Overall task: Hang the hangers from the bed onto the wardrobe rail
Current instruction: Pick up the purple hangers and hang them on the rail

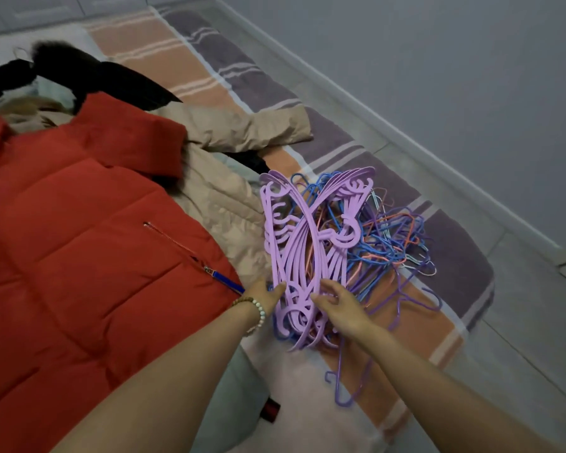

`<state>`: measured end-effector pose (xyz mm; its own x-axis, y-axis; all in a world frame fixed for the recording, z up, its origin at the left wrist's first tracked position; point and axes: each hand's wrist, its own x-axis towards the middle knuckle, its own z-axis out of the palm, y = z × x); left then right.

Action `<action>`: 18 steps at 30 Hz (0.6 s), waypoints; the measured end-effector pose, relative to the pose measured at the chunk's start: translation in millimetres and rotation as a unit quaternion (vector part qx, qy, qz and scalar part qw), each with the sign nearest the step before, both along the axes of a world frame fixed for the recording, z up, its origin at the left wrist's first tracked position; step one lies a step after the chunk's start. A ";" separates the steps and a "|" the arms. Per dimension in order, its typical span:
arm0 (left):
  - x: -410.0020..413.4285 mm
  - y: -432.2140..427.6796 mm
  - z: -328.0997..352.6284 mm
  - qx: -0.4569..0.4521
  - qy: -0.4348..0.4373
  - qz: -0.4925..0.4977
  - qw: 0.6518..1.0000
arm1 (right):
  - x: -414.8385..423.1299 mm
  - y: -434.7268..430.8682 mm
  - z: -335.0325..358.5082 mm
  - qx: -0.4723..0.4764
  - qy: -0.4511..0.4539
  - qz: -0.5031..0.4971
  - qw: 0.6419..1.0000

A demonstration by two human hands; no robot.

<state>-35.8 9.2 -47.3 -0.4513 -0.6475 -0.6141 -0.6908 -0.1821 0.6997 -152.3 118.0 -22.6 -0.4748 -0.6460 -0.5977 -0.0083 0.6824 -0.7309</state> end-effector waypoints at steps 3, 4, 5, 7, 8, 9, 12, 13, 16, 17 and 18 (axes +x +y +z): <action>-2.3 2.1 -19.7 0.060 0.013 0.074 0.995 | 3.3 -6.8 -10.5 -0.008 -0.006 -0.036 0.999; -1.4 1.4 -27.4 0.071 0.017 0.100 0.992 | 2.9 -8.8 -11.8 -0.010 -0.016 -0.058 0.998; 0.0 0.9 -31.9 0.078 0.025 0.118 0.990 | 2.3 -9.9 -11.9 -0.008 -0.029 -0.076 0.997; 3.6 1.1 -30.4 0.080 0.048 0.134 0.987 | 0.9 -10.4 -10.3 -0.003 -0.049 -0.095 0.994; 5.0 1.2 -27.0 0.075 0.060 0.141 0.985 | 1.1 -11.1 -8.7 -0.005 -0.060 -0.097 0.993; 6.3 1.1 -23.1 0.069 0.074 0.146 0.984 | 2.6 -12.2 -5.3 -0.010 -0.071 -0.099 0.992; 10.6 0.0 -9.3 0.052 0.120 0.156 0.979 | 7.0 -16.0 2.4 -0.037 -0.136 -0.139 0.980; 12.1 -1.2 -3.3 0.039 0.130 0.151 0.979 | 8.8 -16.8 7.2 -0.054 -0.176 -0.163 0.969; 12.1 -8.2 18.1 0.008 0.156 0.143 0.977 | 8.1 -15.6 27.7 -0.099 -0.234 -0.164 0.953; 9.4 -10.7 27.0 0.001 0.165 0.143 0.976 | 7.0 -14.5 39.4 -0.111 -0.237 -0.145 0.954; 5.0 -12.9 37.3 0.002 0.169 0.141 0.975 | 5.2 -13.4 51.7 -0.120 -0.232 -0.125 0.957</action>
<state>-30.8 -3.7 -10.1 -0.4328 -0.7734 -0.4631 -0.3422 -0.3343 0.8782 -147.1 104.7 29.1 -0.3517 -0.6917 -0.6307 0.4965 0.4333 -0.7522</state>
